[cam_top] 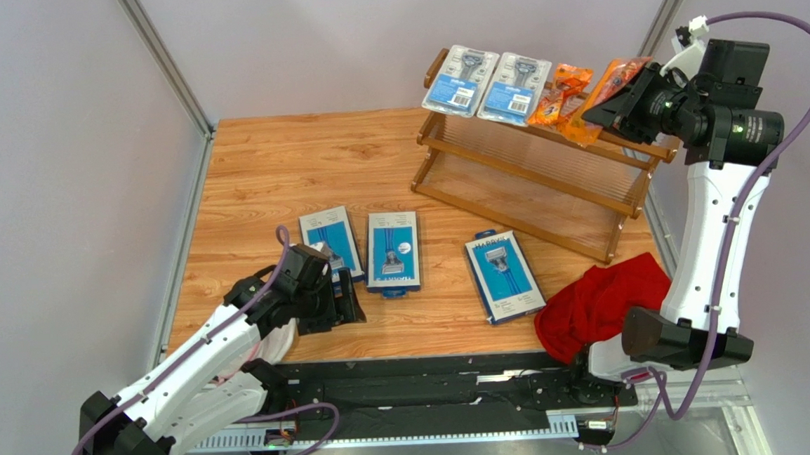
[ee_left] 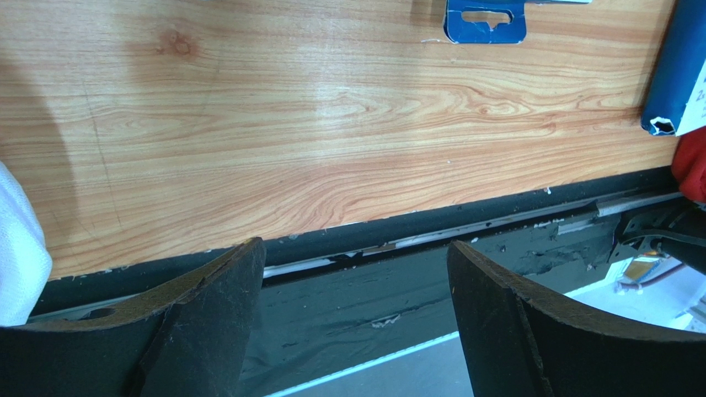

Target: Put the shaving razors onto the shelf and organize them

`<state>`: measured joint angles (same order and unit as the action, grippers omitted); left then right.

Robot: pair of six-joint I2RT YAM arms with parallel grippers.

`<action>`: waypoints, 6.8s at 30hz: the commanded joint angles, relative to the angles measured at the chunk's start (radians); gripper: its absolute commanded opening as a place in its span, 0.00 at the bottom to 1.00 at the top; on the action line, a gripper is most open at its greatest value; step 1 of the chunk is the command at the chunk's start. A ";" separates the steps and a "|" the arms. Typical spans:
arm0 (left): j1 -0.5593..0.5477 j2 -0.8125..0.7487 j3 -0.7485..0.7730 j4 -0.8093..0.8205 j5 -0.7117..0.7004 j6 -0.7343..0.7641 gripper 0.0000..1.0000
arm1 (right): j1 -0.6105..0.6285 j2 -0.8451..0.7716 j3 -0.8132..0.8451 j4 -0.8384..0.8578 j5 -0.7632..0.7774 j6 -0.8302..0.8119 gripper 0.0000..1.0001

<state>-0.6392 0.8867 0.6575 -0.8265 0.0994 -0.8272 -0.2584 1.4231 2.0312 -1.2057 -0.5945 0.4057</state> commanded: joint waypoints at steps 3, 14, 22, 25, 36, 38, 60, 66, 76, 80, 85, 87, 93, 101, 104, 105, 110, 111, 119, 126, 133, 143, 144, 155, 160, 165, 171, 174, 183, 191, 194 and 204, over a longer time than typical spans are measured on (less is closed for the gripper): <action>-0.007 0.001 -0.004 0.030 0.026 0.017 0.89 | -0.057 0.052 0.081 -0.067 0.136 -0.062 0.00; -0.008 0.073 0.005 0.073 0.071 0.083 0.89 | -0.171 0.125 0.112 -0.097 0.159 -0.038 0.00; -0.008 0.143 -0.004 0.122 0.106 0.129 0.89 | -0.245 0.183 0.112 -0.088 0.076 -0.007 0.00; -0.007 0.152 -0.016 0.141 0.118 0.126 0.89 | -0.252 0.198 0.104 -0.081 0.068 -0.007 0.00; -0.007 0.144 -0.018 0.141 0.131 0.129 0.88 | -0.266 0.232 0.023 -0.043 -0.033 0.001 0.00; -0.008 0.141 -0.018 0.138 0.132 0.128 0.88 | -0.269 0.237 0.011 -0.034 -0.048 0.002 0.00; -0.008 0.144 -0.015 0.125 0.132 0.123 0.87 | -0.269 0.232 -0.040 -0.023 -0.039 -0.031 0.14; -0.007 0.146 -0.013 0.127 0.131 0.122 0.87 | -0.271 0.203 -0.048 -0.018 -0.013 -0.024 0.34; -0.008 0.144 -0.013 0.127 0.137 0.123 0.86 | -0.269 0.155 -0.054 -0.022 0.050 -0.022 0.55; -0.008 0.141 -0.013 0.127 0.138 0.122 0.86 | -0.268 0.135 -0.057 -0.023 0.056 -0.021 0.65; -0.007 0.136 -0.006 0.118 0.135 0.122 0.86 | -0.268 0.108 -0.068 -0.026 0.087 -0.016 0.77; -0.007 0.135 -0.001 0.110 0.132 0.123 0.86 | -0.268 0.096 -0.072 -0.028 0.100 -0.018 0.82; -0.007 0.126 0.019 0.092 0.120 0.126 0.87 | -0.266 0.063 -0.074 -0.028 0.116 -0.010 0.91; -0.008 0.094 0.047 0.075 0.094 0.119 0.88 | -0.236 0.004 -0.045 -0.041 0.168 -0.027 0.96; -0.007 0.083 0.069 0.060 0.077 0.119 0.88 | -0.202 -0.061 -0.042 -0.048 0.197 -0.024 0.98; -0.008 0.083 0.074 0.056 0.066 0.122 0.88 | -0.187 -0.088 -0.045 -0.046 0.196 -0.022 0.98; -0.008 0.096 0.100 0.036 0.040 0.128 0.88 | -0.110 -0.196 -0.119 -0.002 0.217 0.001 0.98; -0.007 0.100 0.103 0.036 0.037 0.125 0.88 | -0.079 -0.241 -0.141 0.018 0.216 0.018 0.98; -0.007 0.113 0.106 0.070 0.036 0.093 0.88 | 0.226 -0.326 -0.264 0.049 0.349 0.059 0.98; -0.008 0.144 0.093 0.110 0.059 0.069 0.88 | 0.565 -0.374 -0.417 0.135 0.553 0.154 0.98; -0.007 0.182 0.050 0.194 0.085 0.034 0.87 | 0.936 -0.319 -0.534 0.213 0.765 0.260 0.98; -0.008 0.235 -0.038 0.429 0.111 -0.114 0.81 | 1.172 -0.267 -0.798 0.466 0.759 0.403 0.97; -0.007 0.241 -0.041 0.458 0.111 -0.124 0.81 | 1.182 -0.262 -0.830 0.480 0.754 0.412 0.97; -0.008 0.319 -0.156 0.705 0.115 -0.283 0.68 | 1.211 -0.346 -1.068 0.679 0.734 0.518 0.97; -0.007 0.343 -0.234 0.829 0.112 -0.360 0.61 | 1.211 -0.369 -1.111 0.709 0.731 0.530 0.97; -0.008 0.374 -0.269 0.943 0.086 -0.405 0.60 | 1.213 -0.375 -1.115 0.709 0.731 0.522 0.97; -0.008 0.449 -0.300 1.070 0.092 -0.458 0.58 | 1.211 -0.382 -1.120 0.696 0.733 0.510 0.97; -0.008 0.500 -0.320 1.150 0.094 -0.489 0.53 | 1.211 -0.382 -1.128 0.701 0.726 0.510 0.97; -0.008 0.546 -0.435 1.333 0.030 -0.607 0.39 | 1.210 -0.372 -1.149 0.719 0.699 0.505 0.96; -0.008 0.436 -0.435 1.222 -0.029 -0.572 0.26 | 1.211 -0.346 -1.221 0.793 0.644 0.528 0.97; -0.008 0.371 -0.421 1.141 -0.049 -0.538 0.17 | 1.211 -0.328 -1.269 0.851 0.616 0.550 0.97; -0.008 0.200 -0.421 1.012 -0.029 -0.495 0.00 | 1.213 -0.236 -1.493 1.259 0.475 0.673 0.97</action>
<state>-0.6456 1.1542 0.2337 0.2573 0.0761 -1.3575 0.9482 1.1648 0.5728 -0.1894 -0.0719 1.0138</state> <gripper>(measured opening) 0.011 0.972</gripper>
